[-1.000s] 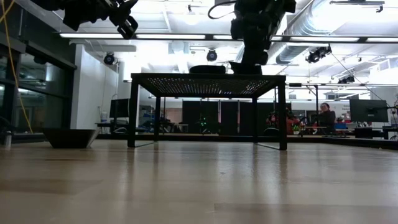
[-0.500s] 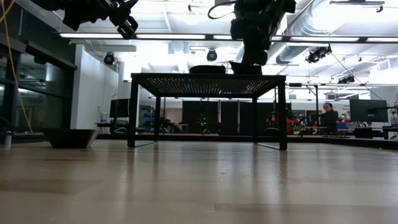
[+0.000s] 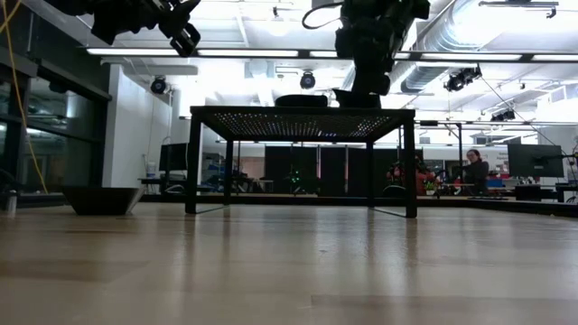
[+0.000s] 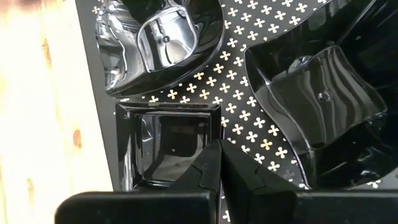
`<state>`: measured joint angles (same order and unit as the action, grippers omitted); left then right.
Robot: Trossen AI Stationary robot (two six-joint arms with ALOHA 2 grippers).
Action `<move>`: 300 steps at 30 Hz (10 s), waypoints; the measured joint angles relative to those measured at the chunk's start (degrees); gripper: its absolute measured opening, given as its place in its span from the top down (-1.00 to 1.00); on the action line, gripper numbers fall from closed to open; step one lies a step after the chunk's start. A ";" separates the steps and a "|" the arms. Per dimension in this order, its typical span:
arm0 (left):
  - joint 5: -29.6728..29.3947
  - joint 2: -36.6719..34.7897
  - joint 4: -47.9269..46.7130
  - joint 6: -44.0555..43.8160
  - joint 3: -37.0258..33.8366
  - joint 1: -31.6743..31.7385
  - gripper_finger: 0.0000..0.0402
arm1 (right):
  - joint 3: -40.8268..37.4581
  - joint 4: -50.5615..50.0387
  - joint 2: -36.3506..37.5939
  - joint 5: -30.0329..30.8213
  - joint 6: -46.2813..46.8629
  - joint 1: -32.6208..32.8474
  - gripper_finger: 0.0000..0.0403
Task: Pick & Place Mini shaped plates
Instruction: Stack the black square plate on top of the other black square plates on the shelf, then stack the black distorted square plate on top of the other black distorted square plates on the shelf
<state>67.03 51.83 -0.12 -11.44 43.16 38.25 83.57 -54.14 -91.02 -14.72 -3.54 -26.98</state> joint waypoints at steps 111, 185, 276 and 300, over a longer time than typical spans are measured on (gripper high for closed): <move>-0.71 0.00 0.43 -0.85 1.40 0.02 0.29 | 5.60 -9.49 -2.48 8.00 14.04 9.79 1.00; -1.44 -0.02 0.34 -0.40 1.46 0.02 0.29 | 5.60 -16.04 -4.31 10.62 17.29 10.31 1.00; -54.91 16.85 -53.35 -11.25 1.46 -7.50 0.29 | -34.73 7.84 55.17 -2.79 6.39 -4.26 0.82; -56.83 18.94 -56.73 -0.29 1.46 -7.55 0.29 | -34.73 7.55 55.04 -5.56 7.35 -4.22 0.49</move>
<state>10.21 70.77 -56.85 -11.73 44.62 30.70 48.84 -46.59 -35.99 -20.29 3.81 -31.20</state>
